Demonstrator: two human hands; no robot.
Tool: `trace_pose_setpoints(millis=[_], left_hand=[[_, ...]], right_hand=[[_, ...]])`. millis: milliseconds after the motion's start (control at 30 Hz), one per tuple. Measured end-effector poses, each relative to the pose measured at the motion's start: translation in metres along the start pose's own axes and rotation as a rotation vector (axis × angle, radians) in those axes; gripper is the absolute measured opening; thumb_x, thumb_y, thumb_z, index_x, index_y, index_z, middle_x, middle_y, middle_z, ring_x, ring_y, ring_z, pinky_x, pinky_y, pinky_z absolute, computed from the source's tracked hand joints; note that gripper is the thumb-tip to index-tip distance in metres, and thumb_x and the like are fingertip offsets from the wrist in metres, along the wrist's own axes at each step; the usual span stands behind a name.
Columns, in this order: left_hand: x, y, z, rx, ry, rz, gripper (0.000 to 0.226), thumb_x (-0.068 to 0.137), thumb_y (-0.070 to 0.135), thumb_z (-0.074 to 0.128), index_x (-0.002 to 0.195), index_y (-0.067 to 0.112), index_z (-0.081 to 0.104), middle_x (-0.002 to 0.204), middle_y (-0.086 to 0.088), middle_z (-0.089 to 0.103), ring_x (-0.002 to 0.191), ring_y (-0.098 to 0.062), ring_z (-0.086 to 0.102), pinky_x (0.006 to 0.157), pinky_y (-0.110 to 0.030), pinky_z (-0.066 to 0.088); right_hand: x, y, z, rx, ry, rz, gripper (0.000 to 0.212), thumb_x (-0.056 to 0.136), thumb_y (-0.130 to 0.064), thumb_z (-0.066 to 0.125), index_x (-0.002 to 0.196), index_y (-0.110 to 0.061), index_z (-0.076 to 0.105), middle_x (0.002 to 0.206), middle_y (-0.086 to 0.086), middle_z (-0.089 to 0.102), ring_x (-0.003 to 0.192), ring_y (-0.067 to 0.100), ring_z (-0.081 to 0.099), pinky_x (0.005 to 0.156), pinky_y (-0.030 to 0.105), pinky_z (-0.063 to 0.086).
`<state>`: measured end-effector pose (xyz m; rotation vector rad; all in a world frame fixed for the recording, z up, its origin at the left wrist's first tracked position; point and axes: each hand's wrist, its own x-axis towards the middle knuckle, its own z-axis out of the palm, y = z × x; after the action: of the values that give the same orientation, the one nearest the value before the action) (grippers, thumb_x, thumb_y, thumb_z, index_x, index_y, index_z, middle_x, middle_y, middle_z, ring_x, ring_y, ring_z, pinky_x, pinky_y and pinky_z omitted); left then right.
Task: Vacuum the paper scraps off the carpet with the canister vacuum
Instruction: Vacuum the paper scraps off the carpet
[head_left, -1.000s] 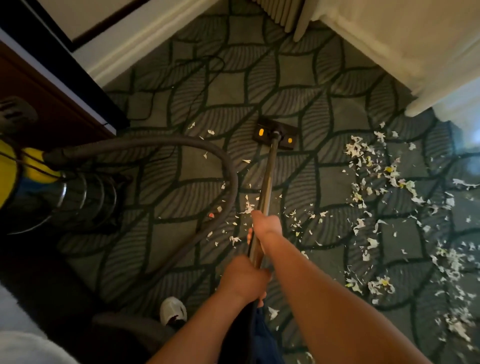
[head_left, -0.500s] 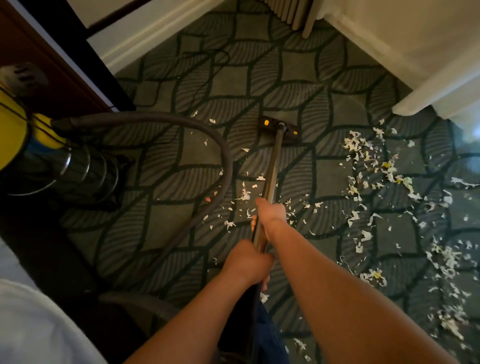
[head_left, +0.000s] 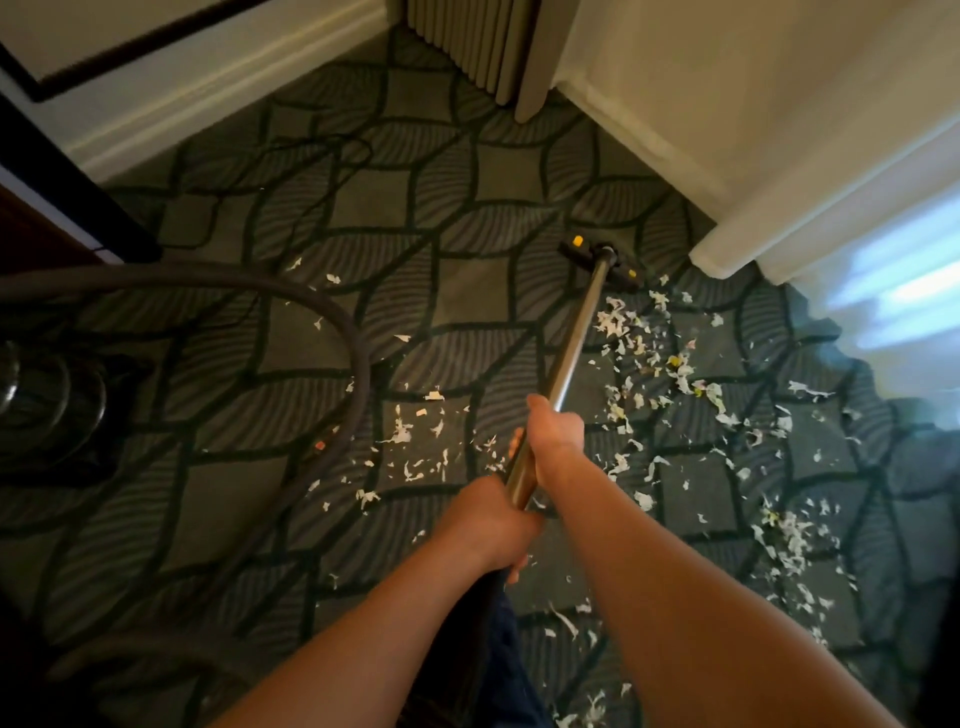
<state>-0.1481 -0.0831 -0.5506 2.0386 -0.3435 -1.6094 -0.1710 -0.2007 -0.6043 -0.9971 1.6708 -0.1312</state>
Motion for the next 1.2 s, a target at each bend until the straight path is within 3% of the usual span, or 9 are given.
trace_pose_setpoints(millis=[67, 167, 300, 400, 467, 700, 1067, 1200], left_hand=[[0.017, 0.027, 0.013, 0.007, -0.023, 0.004, 0.012, 0.083, 0.017, 0.061, 0.09, 0.009, 0.068, 0.058, -0.001, 0.061, 0.045, -0.012, 0.056, 0.048, -0.02, 0.045], [0.041, 0.067, 0.034, -0.002, -0.067, -0.016, 0.007, 0.084, 0.015, 0.059, 0.087, 0.01, 0.062, 0.056, -0.004, 0.059, 0.048, -0.02, 0.059, 0.058, -0.032, 0.054], [0.077, 0.114, 0.056, 0.022, -0.109, -0.02, 0.007, 0.084, 0.015, 0.058, 0.087, 0.01, 0.061, 0.055, -0.004, 0.06, 0.049, -0.022, 0.059, 0.069, -0.04, 0.06], [0.106, 0.146, 0.071, 0.067, -0.109, -0.013, 0.004, 0.084, 0.016, 0.057, 0.083, 0.013, 0.06, 0.054, -0.002, 0.061, 0.048, -0.02, 0.06, 0.068, -0.037, 0.06], [0.122, 0.163, 0.078, 0.07, -0.115, -0.013, 0.004, 0.084, 0.016, 0.057, 0.081, 0.014, 0.059, 0.054, -0.002, 0.061, 0.047, -0.019, 0.06, 0.066, -0.036, 0.059], [0.176, 0.197, 0.097, 0.104, -0.134, -0.026, 0.01, 0.09, 0.015, 0.058, 0.096, 0.007, 0.06, 0.06, -0.004, 0.06, 0.045, -0.017, 0.057, 0.056, -0.028, 0.051], [0.209, 0.205, 0.121, 0.177, -0.146, -0.107, 0.006, 0.088, 0.015, 0.059, 0.091, 0.013, 0.055, 0.072, -0.007, 0.064, 0.062, -0.024, 0.063, 0.075, -0.037, 0.06], [0.196, 0.211, 0.12, 0.192, -0.145, -0.122, 0.003, 0.085, 0.012, 0.057, 0.086, 0.009, 0.058, 0.067, -0.008, 0.064, 0.056, -0.025, 0.061, 0.064, -0.033, 0.056]], right_hand=[[0.021, -0.017, -0.019, 0.032, 0.018, 0.012, 0.021, 0.097, -0.027, 0.053, 0.094, -0.007, 0.057, 0.075, 0.006, 0.061, 0.06, 0.017, 0.058, 0.053, 0.029, 0.051], [0.054, -0.041, -0.048, 0.063, 0.042, 0.041, 0.022, 0.098, -0.025, 0.054, 0.086, -0.007, 0.055, 0.067, 0.005, 0.058, 0.052, 0.015, 0.054, 0.046, 0.026, 0.05], [0.101, -0.071, -0.078, 0.084, 0.044, 0.068, 0.023, 0.098, -0.025, 0.054, 0.102, -0.003, 0.057, 0.073, 0.007, 0.059, 0.057, 0.016, 0.056, 0.052, 0.028, 0.05], [0.137, -0.09, -0.096, 0.09, 0.052, 0.08, 0.029, 0.098, -0.027, 0.055, 0.111, -0.001, 0.056, 0.078, 0.007, 0.06, 0.061, 0.017, 0.058, 0.059, 0.03, 0.05], [0.157, -0.101, -0.104, 0.099, 0.064, 0.082, 0.031, 0.098, -0.028, 0.056, 0.113, -0.001, 0.056, 0.075, 0.007, 0.06, 0.058, 0.016, 0.057, 0.054, 0.029, 0.05], [0.217, -0.118, -0.121, 0.134, 0.078, 0.097, 0.028, 0.099, -0.026, 0.055, 0.114, -0.002, 0.053, 0.072, 0.005, 0.057, 0.055, 0.014, 0.054, 0.052, 0.026, 0.05], [0.264, -0.1, -0.132, 0.136, 0.007, 0.22, 0.033, 0.101, -0.032, 0.05, 0.118, -0.005, 0.046, 0.079, 0.006, 0.057, 0.059, 0.014, 0.055, 0.054, 0.026, 0.05], [0.258, -0.1, -0.135, 0.13, 0.009, 0.22, 0.035, 0.1, -0.03, 0.051, 0.123, -0.003, 0.05, 0.081, 0.007, 0.059, 0.059, 0.015, 0.056, 0.06, 0.028, 0.051]])
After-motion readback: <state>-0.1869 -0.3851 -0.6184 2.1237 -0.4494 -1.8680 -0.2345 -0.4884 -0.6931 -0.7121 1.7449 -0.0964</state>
